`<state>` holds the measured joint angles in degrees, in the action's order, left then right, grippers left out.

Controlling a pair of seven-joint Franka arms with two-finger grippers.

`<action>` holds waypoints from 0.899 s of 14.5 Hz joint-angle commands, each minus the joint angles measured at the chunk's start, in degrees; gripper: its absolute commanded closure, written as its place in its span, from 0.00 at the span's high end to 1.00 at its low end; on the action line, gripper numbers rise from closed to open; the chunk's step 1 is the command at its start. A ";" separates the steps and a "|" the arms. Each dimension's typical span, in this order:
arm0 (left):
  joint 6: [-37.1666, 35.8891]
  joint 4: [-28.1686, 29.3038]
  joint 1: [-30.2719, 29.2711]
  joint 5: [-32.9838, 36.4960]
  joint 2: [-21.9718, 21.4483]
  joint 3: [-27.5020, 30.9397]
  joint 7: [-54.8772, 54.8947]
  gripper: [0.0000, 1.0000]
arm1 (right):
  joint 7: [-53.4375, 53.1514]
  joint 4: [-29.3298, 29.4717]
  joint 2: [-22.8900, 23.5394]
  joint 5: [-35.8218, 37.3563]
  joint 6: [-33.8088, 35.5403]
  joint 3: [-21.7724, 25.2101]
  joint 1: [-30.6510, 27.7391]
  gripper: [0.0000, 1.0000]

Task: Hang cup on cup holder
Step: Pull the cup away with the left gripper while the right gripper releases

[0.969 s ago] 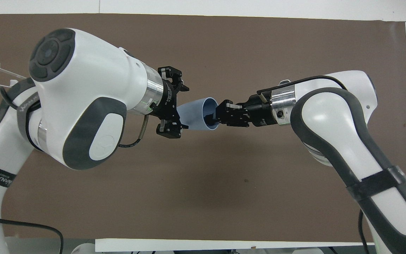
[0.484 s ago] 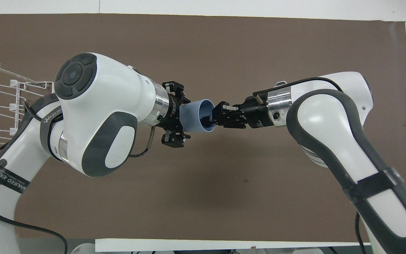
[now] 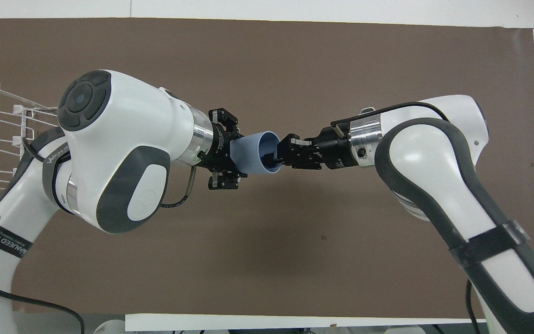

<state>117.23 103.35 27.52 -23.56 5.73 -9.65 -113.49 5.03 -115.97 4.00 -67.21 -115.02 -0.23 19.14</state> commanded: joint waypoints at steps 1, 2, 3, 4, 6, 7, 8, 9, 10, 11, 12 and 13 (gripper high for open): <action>-2.00 1.86 -0.72 -0.52 -1.95 0.42 0.55 0.00 | -0.63 0.04 -0.05 -0.90 -0.73 0.06 -0.24 0.24; -2.97 1.77 -0.80 -0.26 -1.95 0.51 0.72 0.00 | -0.20 0.04 -0.05 -0.73 -0.56 0.06 -0.76 0.91; -3.41 1.60 -1.24 0.01 -1.95 0.77 0.72 0.00 | -0.45 0.04 -0.48 -0.21 -0.64 0.32 -1.20 1.00; -3.94 0.99 -2.11 0.27 -1.77 0.77 0.72 0.00 | -0.46 0.04 -0.66 -0.03 -0.30 0.58 -2.60 0.99; -4.91 0.89 -4.40 0.53 -1.68 0.86 0.72 0.00 | -0.46 0.13 -2.67 4.08 2.07 0.58 -7.78 0.99; -4.91 1.15 -5.80 2.36 -1.68 0.86 0.90 0.00 | -0.37 0.22 -3.90 7.85 3.04 0.67 -10.06 0.99; -5.35 1.24 -7.21 5.25 -1.77 0.77 1.33 0.00 | -0.46 0.22 -5.66 12.32 3.31 0.67 -12.70 0.99; -6.22 1.24 -8.26 7.89 -1.77 0.77 2.03 0.00 | -0.46 0.22 -6.98 17.67 3.31 0.67 -15.07 0.99; -6.92 1.33 -9.32 10.70 -1.77 0.77 2.82 0.00 | -0.46 0.22 -7.69 23.30 3.31 0.67 -17.71 0.99; -7.45 1.94 -10.29 13.86 -1.94 0.77 3.62 0.00 | -0.37 0.22 -7.78 27.88 3.40 0.59 -20.08 0.99; -7.55 3.86 -10.82 18.16 -2.73 0.77 5.71 0.00 | -0.28 0.22 -7.87 31.40 3.75 0.67 -21.84 0.99; -7.55 5.45 -11.00 22.55 -3.61 0.86 6.60 0.00 | -0.11 0.31 -8.57 35.96 4.97 0.67 -23.25 0.99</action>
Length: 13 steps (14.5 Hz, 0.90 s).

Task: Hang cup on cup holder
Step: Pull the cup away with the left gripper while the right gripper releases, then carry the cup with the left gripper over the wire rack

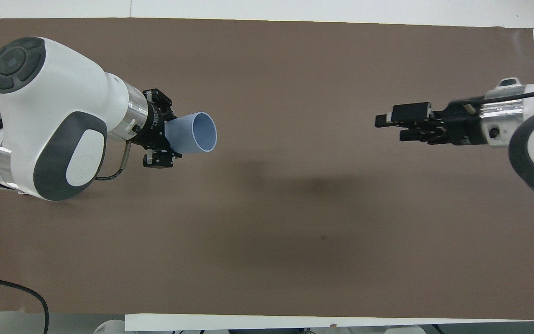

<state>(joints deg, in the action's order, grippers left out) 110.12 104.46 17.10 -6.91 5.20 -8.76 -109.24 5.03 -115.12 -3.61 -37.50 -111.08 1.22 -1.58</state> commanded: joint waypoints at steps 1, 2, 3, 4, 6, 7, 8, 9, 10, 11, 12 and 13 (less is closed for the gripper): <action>-1.65 4.87 -0.66 10.73 -3.18 -0.03 2.28 0.00 | 0.06 0.50 -1.57 12.74 1.48 -0.69 -3.94 0.99; -4.62 4.87 -0.75 15.39 -3.00 -0.03 2.19 0.00 | 0.07 2.68 -2.10 19.24 2.87 -0.78 -4.91 0.99; -7.09 4.87 -1.71 21.44 -2.74 -0.03 2.19 0.00 | -0.19 6.10 -1.93 23.83 6.98 -0.78 -5.44 0.99; -8.50 4.87 -1.98 26.72 -2.13 -0.03 2.11 0.00 | -0.55 10.66 -1.58 27.27 12.07 -0.78 -5.45 0.99; -12.19 4.61 -2.16 39.71 -1.07 -0.03 2.02 0.00 | -0.55 17.26 -1.32 33.78 18.68 -0.96 -5.10 0.99; -15.08 4.35 -2.25 46.48 -0.89 -0.03 2.02 0.00 | -0.46 19.82 -0.71 36.68 21.58 -1.13 -4.75 0.99; -17.02 4.26 -2.94 52.81 -0.80 -0.03 2.02 0.00 | -0.46 21.06 0.08 39.93 23.44 -1.57 -4.14 0.99; -18.17 4.17 -4.17 58.70 -0.80 -0.03 1.84 0.00 | -0.37 21.42 0.18 42.74 25.02 -1.57 -2.65 0.99; -19.14 4.17 -4.35 63.55 -0.80 -0.03 0.54 0.00 | -0.37 21.43 0.18 43.21 25.91 -1.49 -2.46 0.99; -19.33 4.43 -4.53 68.64 -0.54 -0.03 -3.31 0.00 | -0.37 21.60 0.27 42.86 26.18 -1.40 -2.55 0.99; -19.76 4.78 -5.58 73.92 0.33 -0.03 -10.83 0.00 | -0.29 22.47 0.44 42.60 26.88 -1.40 -2.20 0.99; -21.42 4.87 -5.85 78.41 1.03 -0.03 -12.73 0.00 | -0.37 22.65 0.62 42.68 27.67 -1.48 -1.76 0.99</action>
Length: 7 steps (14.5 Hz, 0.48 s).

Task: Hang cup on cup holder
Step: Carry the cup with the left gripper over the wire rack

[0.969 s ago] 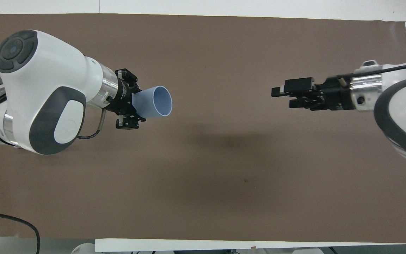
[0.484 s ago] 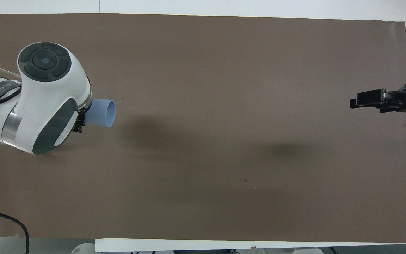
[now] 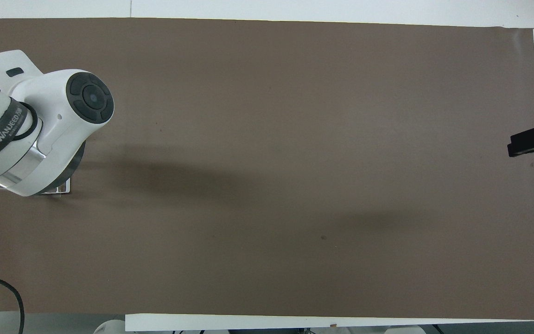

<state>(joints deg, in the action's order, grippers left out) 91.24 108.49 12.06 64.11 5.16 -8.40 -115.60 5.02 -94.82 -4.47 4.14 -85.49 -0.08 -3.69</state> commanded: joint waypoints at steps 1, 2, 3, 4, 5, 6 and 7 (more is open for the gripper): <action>-4.82 0.50 -0.64 10.22 2.64 -0.39 -6.48 0.00 | -0.37 1.83 1.23 1.04 2.25 -0.19 0.70 0.99; -6.50 0.23 -0.55 13.55 5.01 -0.39 -7.00 0.00 | -0.28 1.92 1.22 1.04 2.52 -0.19 0.44 0.99; -6.95 0.32 -0.55 15.68 6.42 -0.48 -9.18 0.00 | -0.10 2.09 1.40 0.87 2.52 -0.10 -0.08 0.99; -6.96 0.15 -0.55 16.13 7.66 -0.39 -10.77 0.00 | -0.10 2.18 1.40 0.78 2.61 -0.01 -0.09 0.99; -7.22 -0.73 -0.38 16.14 9.84 -0.39 -12.01 0.00 | -0.10 2.18 1.40 0.78 3.30 0.25 0.00 0.99; -7.92 -1.26 -0.20 16.22 11.43 -0.39 -13.67 0.00 | -0.10 2.18 1.40 0.78 4.27 1.03 0.79 0.99; -8.10 -1.09 -0.29 16.22 12.06 -0.39 -15.08 0.00 | -0.01 2.18 1.40 0.69 5.15 3.04 2.10 0.99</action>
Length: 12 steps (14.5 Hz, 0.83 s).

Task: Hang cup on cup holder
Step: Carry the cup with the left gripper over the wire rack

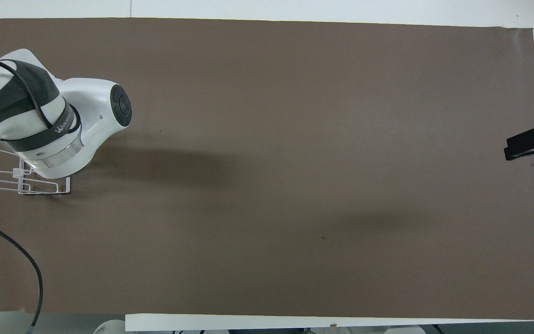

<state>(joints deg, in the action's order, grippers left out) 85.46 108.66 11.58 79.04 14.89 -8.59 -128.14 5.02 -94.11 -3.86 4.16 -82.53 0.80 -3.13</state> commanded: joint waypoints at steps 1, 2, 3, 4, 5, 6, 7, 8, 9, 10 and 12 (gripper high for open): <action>-2.22 -1.09 -0.23 1.37 3.38 -0.20 -3.95 0.00 | -0.10 1.48 0.78 0.77 2.90 4.80 4.68 0.99; -2.22 -1.26 -0.41 1.55 4.44 -0.20 -4.83 0.00 | -0.19 1.48 0.70 0.77 2.90 6.30 5.84 0.99; -2.31 -1.43 -0.50 2.25 5.06 -0.20 -5.19 0.00 | -0.10 1.48 0.61 0.77 2.73 6.84 6.02 0.99; -2.31 -1.78 -0.50 2.43 5.93 -0.20 -5.71 0.00 | -0.10 1.48 0.43 0.68 2.90 7.28 6.03 0.99; -2.22 -2.13 -0.50 2.52 6.55 -0.20 -6.33 0.00 | -0.19 1.13 0.17 0.59 3.25 7.63 6.11 0.99; -2.14 -2.31 -0.50 2.52 6.82 -0.20 -6.77 0.00 | -0.63 0.95 -0.18 -0.37 4.30 7.55 6.20 0.99; -2.14 -2.40 -0.50 2.43 6.82 -0.28 -6.95 0.00 | -0.63 0.95 -0.18 -0.64 4.57 7.55 6.20 0.99; -2.14 -2.49 -0.50 2.43 6.82 -0.28 -6.95 0.00 | -0.37 0.95 -0.18 -0.64 4.49 7.55 6.11 0.99; -1.96 -2.49 -0.50 2.52 6.91 -0.28 -6.95 0.00 | -0.10 0.95 -0.18 -0.64 4.23 7.55 5.85 0.99; -1.79 -2.49 -0.50 2.52 6.91 -0.28 -6.95 0.00 | -0.02 0.86 -0.18 -0.64 4.31 7.55 5.94 0.99; -1.70 -2.49 -0.24 2.43 6.82 -0.37 -6.86 0.01 | -0.10 0.86 -0.18 -0.64 4.40 7.55 6.11 0.99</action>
<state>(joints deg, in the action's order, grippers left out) 83.68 107.07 11.54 80.77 21.14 -8.75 -134.62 5.02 -93.75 -3.95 4.03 -78.93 8.03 2.65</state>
